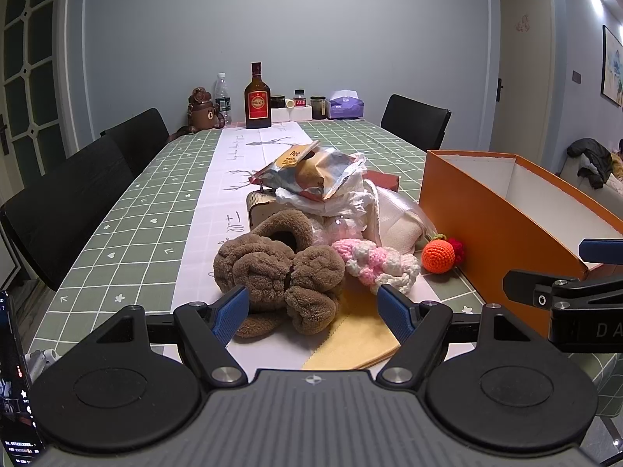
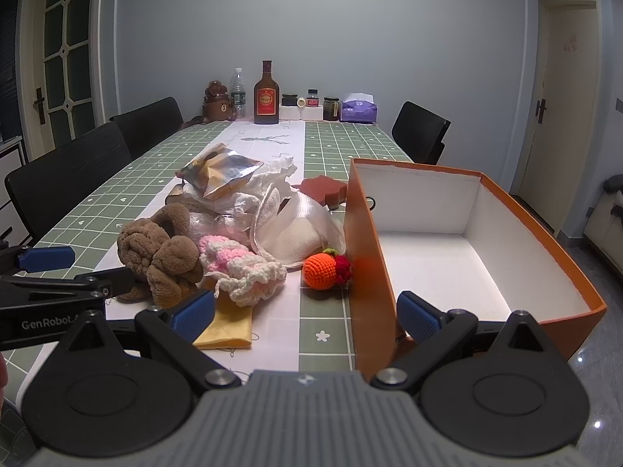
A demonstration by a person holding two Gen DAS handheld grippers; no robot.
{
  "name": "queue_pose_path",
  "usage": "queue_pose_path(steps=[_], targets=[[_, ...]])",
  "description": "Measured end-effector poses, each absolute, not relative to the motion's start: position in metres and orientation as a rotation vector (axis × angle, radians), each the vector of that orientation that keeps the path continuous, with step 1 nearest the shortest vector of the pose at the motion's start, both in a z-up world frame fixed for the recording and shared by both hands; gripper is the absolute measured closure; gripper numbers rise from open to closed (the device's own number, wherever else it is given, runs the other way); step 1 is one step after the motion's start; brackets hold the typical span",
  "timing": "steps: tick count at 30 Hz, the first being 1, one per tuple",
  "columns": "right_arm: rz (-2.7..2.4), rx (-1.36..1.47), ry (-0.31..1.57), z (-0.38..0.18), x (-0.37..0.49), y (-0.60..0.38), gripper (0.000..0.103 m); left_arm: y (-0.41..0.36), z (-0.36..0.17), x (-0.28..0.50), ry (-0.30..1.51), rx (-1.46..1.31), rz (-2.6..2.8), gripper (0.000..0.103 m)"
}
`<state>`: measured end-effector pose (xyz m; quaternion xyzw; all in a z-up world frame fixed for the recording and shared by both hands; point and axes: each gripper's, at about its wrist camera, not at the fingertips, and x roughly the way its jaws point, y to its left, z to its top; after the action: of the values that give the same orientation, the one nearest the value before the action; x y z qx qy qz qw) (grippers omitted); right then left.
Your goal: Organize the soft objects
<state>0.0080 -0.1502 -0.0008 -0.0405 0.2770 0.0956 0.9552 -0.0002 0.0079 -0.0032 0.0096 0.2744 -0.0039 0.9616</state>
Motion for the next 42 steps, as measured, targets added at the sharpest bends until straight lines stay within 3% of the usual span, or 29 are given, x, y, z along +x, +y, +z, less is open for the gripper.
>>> queue_pose_path(steps=[42], targets=[[0.198,-0.083,0.562,-0.0027,0.0105,-0.1482,0.005,0.0127,-0.0062,0.0014,0.553,-0.015,-0.051,0.015]])
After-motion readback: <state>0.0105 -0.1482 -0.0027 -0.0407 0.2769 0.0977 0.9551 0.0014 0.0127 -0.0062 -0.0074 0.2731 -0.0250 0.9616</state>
